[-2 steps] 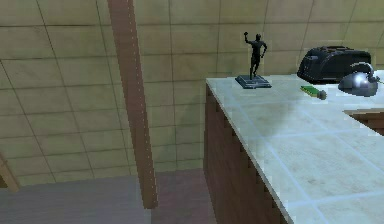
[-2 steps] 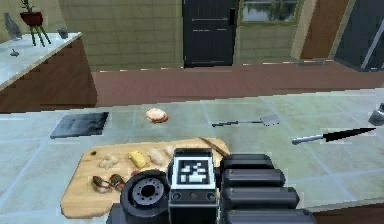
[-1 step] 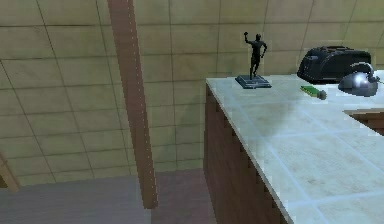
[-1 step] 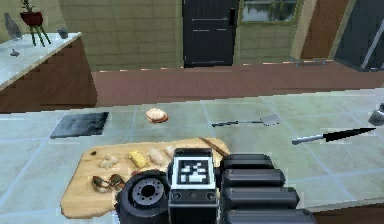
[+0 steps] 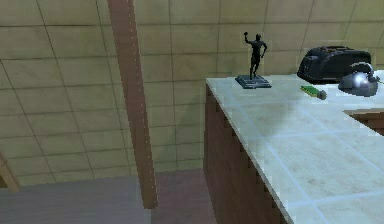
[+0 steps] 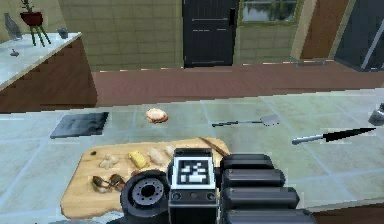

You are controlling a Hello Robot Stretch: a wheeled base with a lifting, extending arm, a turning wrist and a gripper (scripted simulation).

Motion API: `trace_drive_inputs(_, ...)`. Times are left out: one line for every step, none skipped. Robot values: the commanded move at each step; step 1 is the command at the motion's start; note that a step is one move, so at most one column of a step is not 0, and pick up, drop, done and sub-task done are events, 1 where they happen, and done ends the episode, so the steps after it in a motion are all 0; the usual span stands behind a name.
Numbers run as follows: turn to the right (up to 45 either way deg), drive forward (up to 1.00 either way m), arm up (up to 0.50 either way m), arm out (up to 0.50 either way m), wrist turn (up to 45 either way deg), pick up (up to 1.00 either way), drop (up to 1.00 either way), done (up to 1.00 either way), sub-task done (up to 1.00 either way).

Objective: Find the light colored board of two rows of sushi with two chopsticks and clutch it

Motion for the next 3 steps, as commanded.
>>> trace_drive_inputs(0.0, 0.00, 0.00, 0.00, 45.0, 0.00, 0.00, 0.00, 0.00)
trace_drive_inputs(0.0, 0.00, 0.00, 0.00, 27.0, 0.00, 0.00, 0.00, 0.00)
trace_drive_inputs(0.0, 0.00, -0.14, 0.00, 0.0, 0.00, 0.00, 0.00, 0.00)
